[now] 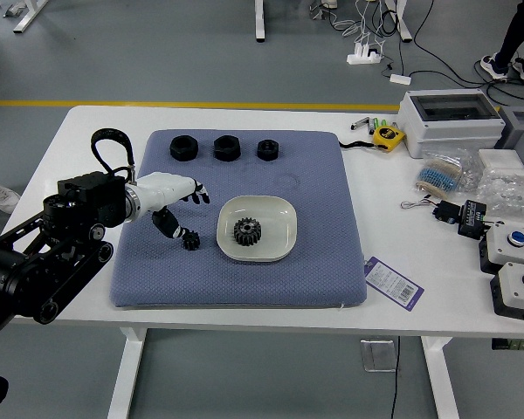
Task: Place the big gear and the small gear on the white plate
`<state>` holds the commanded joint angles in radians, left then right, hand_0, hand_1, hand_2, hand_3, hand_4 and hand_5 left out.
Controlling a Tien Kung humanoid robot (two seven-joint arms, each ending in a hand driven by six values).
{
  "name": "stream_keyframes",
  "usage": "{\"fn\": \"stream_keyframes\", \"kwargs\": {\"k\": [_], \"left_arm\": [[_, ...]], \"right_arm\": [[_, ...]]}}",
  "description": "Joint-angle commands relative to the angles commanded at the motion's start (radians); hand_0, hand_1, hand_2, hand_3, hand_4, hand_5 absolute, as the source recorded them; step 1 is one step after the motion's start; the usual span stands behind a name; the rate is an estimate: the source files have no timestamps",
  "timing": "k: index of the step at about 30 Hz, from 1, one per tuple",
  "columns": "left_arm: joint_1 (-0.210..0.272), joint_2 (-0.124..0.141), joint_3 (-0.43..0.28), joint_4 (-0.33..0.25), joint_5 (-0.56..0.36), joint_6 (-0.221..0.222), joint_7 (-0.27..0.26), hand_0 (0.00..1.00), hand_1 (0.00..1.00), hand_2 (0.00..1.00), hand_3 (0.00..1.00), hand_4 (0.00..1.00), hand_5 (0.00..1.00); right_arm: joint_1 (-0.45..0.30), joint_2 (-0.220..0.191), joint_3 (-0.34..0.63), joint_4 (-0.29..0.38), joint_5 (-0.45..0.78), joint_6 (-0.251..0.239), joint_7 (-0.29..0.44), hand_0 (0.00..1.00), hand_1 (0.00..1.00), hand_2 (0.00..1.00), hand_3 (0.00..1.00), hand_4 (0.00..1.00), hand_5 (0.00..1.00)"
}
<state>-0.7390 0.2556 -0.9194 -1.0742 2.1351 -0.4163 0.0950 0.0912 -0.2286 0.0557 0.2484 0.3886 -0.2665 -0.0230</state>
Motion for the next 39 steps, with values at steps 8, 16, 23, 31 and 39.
{"fn": "stream_keyframes", "kwargs": {"k": [8, 16, 23, 31, 39], "left_arm": [[0.001, 0.024, 0.012, -0.046, -0.025, -0.042, 0.024, 0.713, 0.771, 0.801, 0.809, 0.851, 0.002], [0.004, 0.027, 0.036, -0.038, -0.025, -0.057, 0.046, 0.722, 0.798, 0.851, 0.873, 0.984, 0.002], [0.006, 0.018, 0.057, -0.031, -0.044, -0.036, 0.032, 0.71, 0.756, 0.811, 0.861, 0.991, 0.002], [0.004, 0.005, 0.058, -0.011, -0.078, -0.003, 0.013, 0.679, 0.685, 0.745, 0.82, 0.983, 0.002], [0.004, -0.002, 0.055, 0.011, -0.044, -0.004, 0.009, 0.649, 0.649, 0.695, 0.795, 0.973, 0.002]], "right_arm": [[0.001, 0.0, -0.004, 0.0, 0.006, 0.002, 0.001, 0.656, 0.646, 0.727, 0.576, 0.786, 0.713], [0.002, 0.0, -0.007, 0.0, 0.012, 0.001, 0.002, 0.656, 0.646, 0.727, 0.576, 0.787, 0.714], [0.005, 0.0, -0.007, 0.0, 0.011, 0.002, 0.002, 0.656, 0.646, 0.728, 0.576, 0.786, 0.713], [0.008, 0.0, -0.006, 0.0, 0.009, 0.002, 0.002, 0.656, 0.646, 0.727, 0.576, 0.785, 0.713], [0.009, -0.002, -0.011, 0.001, 0.014, 0.003, 0.004, 0.656, 0.646, 0.728, 0.576, 0.786, 0.713]]}}
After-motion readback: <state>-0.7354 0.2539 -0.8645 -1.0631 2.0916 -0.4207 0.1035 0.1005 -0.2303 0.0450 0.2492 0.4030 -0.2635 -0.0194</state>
